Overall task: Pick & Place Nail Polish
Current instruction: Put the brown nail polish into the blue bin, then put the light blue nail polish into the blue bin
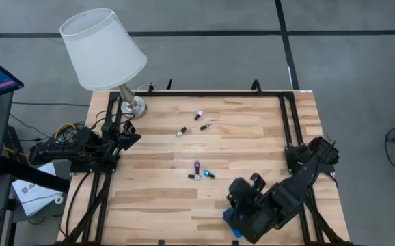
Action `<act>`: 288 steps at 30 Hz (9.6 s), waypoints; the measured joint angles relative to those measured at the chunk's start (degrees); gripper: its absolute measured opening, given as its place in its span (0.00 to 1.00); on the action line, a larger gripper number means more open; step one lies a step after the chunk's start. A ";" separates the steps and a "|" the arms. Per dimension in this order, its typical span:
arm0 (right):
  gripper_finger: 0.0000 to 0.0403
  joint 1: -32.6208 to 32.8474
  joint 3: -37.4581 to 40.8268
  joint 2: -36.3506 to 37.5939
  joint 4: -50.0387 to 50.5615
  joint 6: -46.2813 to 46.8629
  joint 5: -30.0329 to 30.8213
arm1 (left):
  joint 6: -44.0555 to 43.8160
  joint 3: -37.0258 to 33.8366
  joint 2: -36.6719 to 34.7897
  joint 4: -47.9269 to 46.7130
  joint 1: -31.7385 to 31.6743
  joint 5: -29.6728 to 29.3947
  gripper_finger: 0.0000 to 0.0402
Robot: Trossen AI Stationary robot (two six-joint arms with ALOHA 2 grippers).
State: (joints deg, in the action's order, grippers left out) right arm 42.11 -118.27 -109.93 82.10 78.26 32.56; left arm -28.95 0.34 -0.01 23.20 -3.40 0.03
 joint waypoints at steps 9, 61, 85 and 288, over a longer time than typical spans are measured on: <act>0.11 1.97 14.84 -0.04 -17.80 -5.98 -10.08 | -0.01 0.02 0.00 0.00 -0.01 0.00 0.00; 0.12 3.99 40.65 -2.33 -42.88 -1.61 -15.75 | -0.02 0.01 0.00 0.00 -0.02 -0.01 0.00; 0.22 3.85 40.80 -4.21 -42.49 1.49 -19.24 | -0.02 0.00 0.00 0.02 -0.01 -0.01 0.00; 0.12 -12.67 29.63 22.16 -118.17 -159.73 -1.45 | -0.01 0.00 0.00 1.18 0.00 0.00 0.00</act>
State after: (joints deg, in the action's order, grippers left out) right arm 29.43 -88.64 -87.77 -36.07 -81.47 31.12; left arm -28.96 0.34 -0.01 24.38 -3.40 0.03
